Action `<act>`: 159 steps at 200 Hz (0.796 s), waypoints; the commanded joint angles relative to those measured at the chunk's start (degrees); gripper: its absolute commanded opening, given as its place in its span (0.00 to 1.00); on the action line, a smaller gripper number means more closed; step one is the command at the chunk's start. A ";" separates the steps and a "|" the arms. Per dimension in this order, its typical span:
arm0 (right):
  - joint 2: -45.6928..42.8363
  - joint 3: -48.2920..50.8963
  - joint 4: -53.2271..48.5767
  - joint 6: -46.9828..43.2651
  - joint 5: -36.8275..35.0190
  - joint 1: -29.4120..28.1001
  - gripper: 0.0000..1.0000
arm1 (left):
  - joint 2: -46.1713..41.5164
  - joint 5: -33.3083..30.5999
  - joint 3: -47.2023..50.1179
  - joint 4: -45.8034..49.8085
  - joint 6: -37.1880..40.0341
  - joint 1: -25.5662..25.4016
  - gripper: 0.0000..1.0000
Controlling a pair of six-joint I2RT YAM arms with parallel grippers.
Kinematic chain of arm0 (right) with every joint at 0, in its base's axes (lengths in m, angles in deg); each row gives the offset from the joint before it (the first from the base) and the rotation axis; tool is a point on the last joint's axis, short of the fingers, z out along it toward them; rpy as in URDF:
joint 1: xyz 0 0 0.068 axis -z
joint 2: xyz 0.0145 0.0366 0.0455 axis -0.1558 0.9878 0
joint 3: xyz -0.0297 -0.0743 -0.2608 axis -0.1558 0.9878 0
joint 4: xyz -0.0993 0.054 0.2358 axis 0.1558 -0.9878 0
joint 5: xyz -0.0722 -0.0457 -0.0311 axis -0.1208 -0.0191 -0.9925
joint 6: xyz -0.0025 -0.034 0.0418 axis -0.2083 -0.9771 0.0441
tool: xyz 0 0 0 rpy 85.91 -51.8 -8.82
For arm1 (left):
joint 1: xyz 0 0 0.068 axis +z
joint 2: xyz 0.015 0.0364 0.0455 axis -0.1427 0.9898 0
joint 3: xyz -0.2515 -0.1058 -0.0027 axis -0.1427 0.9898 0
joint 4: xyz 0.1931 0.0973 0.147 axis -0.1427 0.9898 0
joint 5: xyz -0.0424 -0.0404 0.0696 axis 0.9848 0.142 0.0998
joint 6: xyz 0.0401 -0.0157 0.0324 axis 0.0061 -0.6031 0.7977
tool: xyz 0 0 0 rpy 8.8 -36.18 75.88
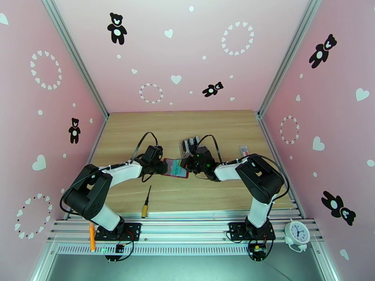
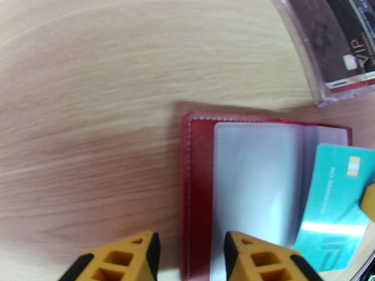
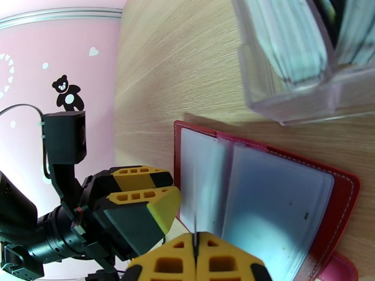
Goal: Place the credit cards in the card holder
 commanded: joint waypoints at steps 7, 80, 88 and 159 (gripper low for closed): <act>0.72 1.01 0.75 -0.77 -0.24 0.56 0.00 | 1.70 -1.14 -1.64 0.66 0.65 -0.32 0.42; 1.88 0.56 1.52 -0.50 0.41 1.35 0.00 | 2.25 -0.61 -1.98 0.86 0.42 -0.29 0.37; 2.14 0.42 1.61 -0.36 0.28 1.35 0.00 | 2.20 -0.57 -1.97 0.84 0.41 -0.35 0.37; 4.80 0.57 4.76 1.15 0.60 1.43 0.00 | 2.00 -0.08 -1.78 0.86 0.11 -0.36 0.34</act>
